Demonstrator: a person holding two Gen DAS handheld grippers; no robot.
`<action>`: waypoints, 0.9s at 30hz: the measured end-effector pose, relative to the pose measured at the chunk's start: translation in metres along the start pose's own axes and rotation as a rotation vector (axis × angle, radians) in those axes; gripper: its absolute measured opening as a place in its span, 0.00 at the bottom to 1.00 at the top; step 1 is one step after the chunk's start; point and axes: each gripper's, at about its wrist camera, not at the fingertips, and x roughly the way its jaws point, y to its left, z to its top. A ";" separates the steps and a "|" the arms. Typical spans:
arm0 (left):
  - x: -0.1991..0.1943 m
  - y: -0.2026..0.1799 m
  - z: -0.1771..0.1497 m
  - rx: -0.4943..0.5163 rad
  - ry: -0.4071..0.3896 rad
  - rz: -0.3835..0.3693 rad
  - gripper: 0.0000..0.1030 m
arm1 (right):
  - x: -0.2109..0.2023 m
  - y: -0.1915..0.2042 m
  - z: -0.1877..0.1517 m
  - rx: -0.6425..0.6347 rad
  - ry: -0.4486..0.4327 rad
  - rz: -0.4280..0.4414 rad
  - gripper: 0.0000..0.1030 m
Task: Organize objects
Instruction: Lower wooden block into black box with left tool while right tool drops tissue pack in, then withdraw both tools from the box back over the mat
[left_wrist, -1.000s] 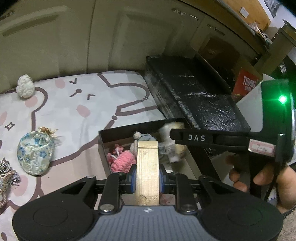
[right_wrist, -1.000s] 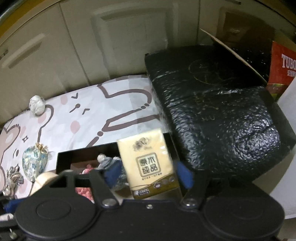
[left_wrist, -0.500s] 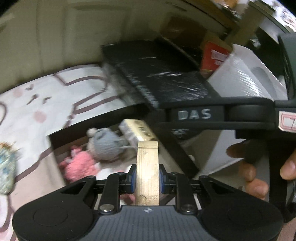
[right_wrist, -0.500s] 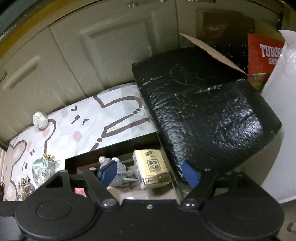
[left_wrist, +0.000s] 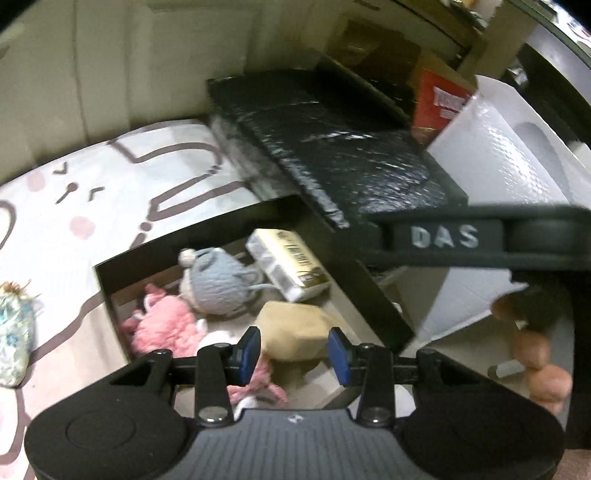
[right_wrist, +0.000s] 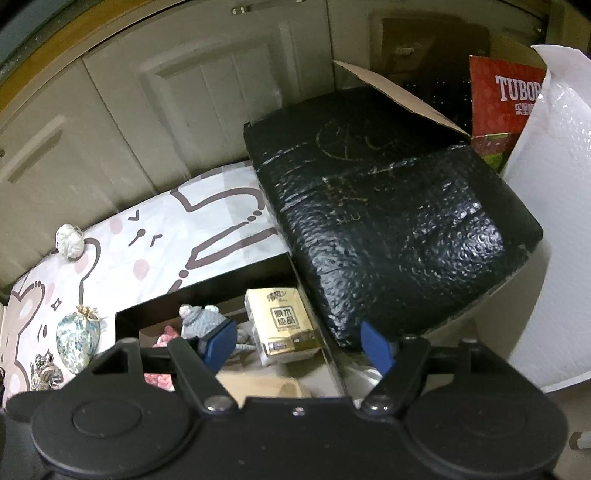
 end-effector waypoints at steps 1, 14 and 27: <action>0.000 0.002 0.000 -0.007 0.002 0.006 0.39 | 0.000 0.001 -0.001 -0.003 0.003 0.000 0.73; -0.014 0.020 -0.003 -0.065 0.003 0.107 0.39 | -0.004 0.000 -0.013 -0.011 0.045 0.023 0.68; -0.031 0.056 -0.003 -0.168 -0.034 0.160 0.39 | 0.038 0.031 -0.038 -0.118 0.293 0.094 0.15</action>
